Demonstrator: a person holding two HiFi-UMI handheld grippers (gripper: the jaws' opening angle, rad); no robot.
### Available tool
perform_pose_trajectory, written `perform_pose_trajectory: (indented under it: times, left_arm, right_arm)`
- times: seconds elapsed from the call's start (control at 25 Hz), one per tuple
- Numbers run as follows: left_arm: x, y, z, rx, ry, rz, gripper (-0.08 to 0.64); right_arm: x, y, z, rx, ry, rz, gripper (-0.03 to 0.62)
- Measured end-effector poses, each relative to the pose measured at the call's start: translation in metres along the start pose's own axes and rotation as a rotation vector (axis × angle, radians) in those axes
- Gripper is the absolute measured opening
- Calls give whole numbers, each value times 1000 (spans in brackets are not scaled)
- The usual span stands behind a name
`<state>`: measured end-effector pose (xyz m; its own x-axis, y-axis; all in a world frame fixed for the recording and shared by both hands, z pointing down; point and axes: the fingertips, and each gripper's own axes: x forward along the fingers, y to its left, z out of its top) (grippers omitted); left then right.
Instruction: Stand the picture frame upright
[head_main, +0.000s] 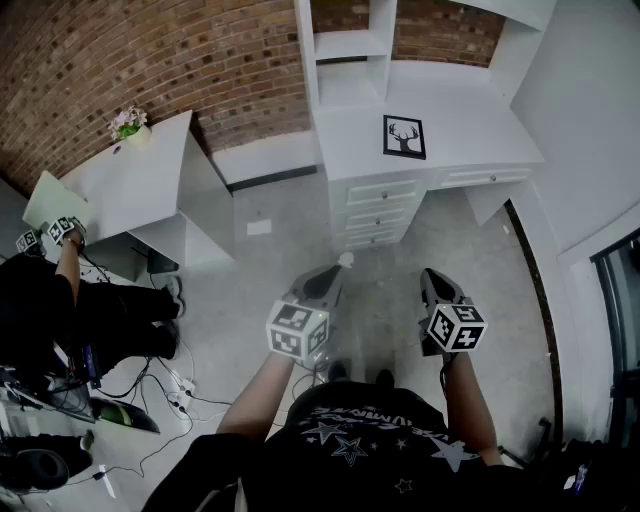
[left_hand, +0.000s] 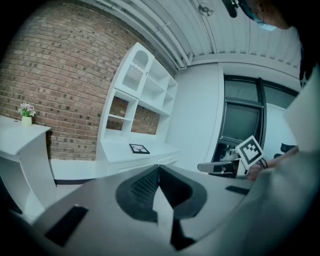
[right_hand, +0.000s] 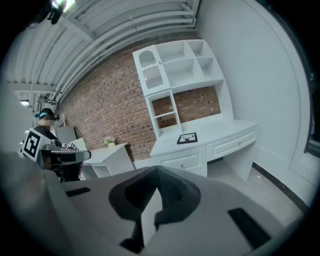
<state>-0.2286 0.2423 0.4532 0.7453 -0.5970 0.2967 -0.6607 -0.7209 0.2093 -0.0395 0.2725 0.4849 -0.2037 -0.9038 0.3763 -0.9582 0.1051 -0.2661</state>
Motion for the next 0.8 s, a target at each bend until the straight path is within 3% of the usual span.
perform_pose_trajectory:
  times: [0.8]
  left_arm:
    - [-1,23,-11,-1,23,-55,18]
  right_arm:
    - [7,14,-14,51,-25,-61,14]
